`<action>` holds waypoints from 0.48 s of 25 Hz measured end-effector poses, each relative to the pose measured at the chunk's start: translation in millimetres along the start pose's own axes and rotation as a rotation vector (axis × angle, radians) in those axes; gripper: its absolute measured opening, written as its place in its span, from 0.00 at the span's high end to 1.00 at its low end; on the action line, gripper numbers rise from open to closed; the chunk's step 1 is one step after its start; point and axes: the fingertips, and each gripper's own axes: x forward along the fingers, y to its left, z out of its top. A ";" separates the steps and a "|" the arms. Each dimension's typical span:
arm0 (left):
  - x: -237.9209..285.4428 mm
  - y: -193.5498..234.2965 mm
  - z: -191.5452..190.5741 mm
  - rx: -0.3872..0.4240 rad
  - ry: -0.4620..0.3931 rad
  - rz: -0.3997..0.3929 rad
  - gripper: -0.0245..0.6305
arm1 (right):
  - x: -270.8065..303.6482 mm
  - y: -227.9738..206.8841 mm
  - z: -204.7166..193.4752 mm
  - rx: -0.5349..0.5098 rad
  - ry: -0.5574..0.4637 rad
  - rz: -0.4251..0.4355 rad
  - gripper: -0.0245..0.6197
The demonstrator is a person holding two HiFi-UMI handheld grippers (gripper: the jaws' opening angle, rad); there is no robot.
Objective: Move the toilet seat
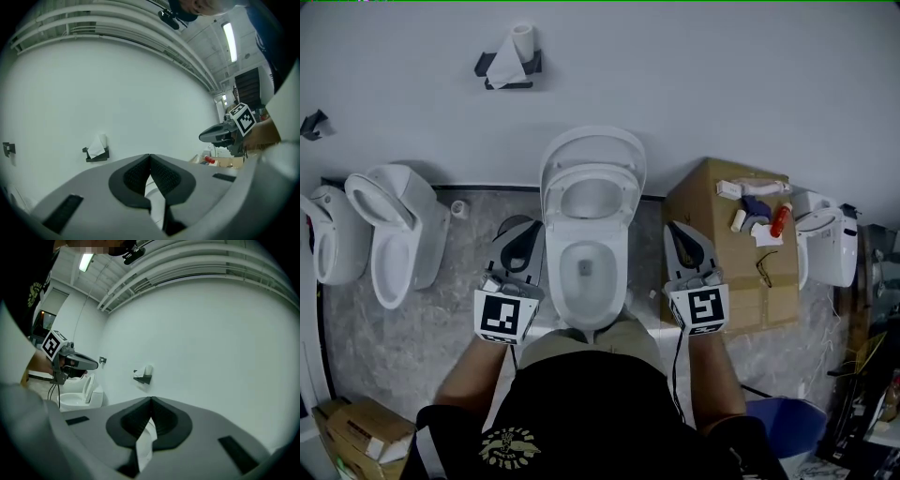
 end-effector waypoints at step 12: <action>-58.8 -42.9 34.5 0.028 -0.002 -0.018 0.93 | -79.5 19.5 8.1 0.005 0.011 0.008 0.92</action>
